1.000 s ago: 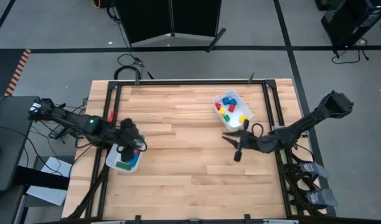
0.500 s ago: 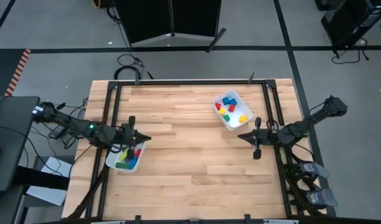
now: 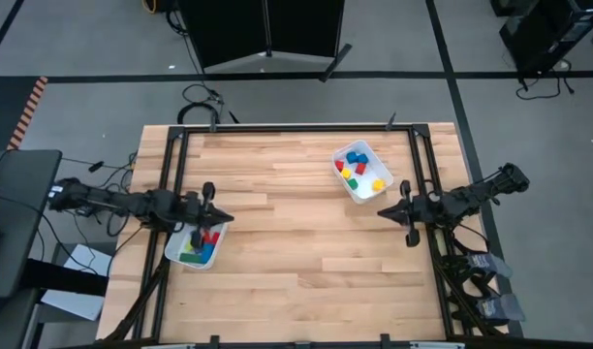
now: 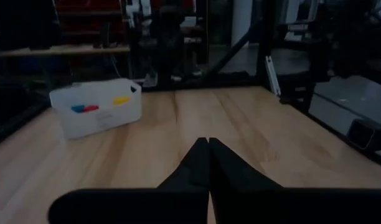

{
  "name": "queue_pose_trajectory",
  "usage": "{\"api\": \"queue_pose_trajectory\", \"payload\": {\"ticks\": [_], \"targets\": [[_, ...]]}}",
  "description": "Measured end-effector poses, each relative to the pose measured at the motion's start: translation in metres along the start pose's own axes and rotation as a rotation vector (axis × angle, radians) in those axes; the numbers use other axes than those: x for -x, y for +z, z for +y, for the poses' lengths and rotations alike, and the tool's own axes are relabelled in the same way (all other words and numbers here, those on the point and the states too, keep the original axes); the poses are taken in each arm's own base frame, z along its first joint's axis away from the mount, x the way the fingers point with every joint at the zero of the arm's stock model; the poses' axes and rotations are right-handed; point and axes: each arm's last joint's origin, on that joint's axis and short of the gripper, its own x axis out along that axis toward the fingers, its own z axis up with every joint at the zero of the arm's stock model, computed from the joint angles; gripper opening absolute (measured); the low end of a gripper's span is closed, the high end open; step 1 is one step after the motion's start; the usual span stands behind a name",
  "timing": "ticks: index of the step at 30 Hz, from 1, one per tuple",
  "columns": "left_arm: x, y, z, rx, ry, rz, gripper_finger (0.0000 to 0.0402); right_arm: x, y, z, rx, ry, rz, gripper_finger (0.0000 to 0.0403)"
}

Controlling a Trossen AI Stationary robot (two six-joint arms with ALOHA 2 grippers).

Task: Sort blocks by size
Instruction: Return to Home Position

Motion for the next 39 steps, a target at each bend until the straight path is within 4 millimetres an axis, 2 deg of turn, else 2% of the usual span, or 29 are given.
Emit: {"api": "queue_pose_trajectory", "payload": {"ticks": [3, 6, 10, 18, 39], "targets": [[0.006, 0.003, 0.001, -0.01, -0.011, -0.037, 0.0001, 0.0, 0.0, 0.0, -0.112, -0.001, 0.0, 0.0031], [0.015, 0.006, 0.001, -0.027, -0.052, -0.09, 0.0001, 0.0, 0.0, 0.0, -0.11, -0.002, -0.001, 0.0054], [0.016, 0.007, 0.0, -0.079, -0.077, -0.027, 0.0001, -0.001, 0.0, 0.0, -0.108, -0.002, 0.003, 0.0069], [0.017, 0.011, 0.004, -0.076, 0.049, -0.046, 0.0024, -0.002, 0.001, 0.001, -0.109, -0.001, 0.0, 0.0069], [0.017, 0.012, 0.004, -0.074, 0.056, -0.058, 0.0027, -0.002, 0.002, 0.001, -0.115, 0.004, -0.014, 0.0069]]}}
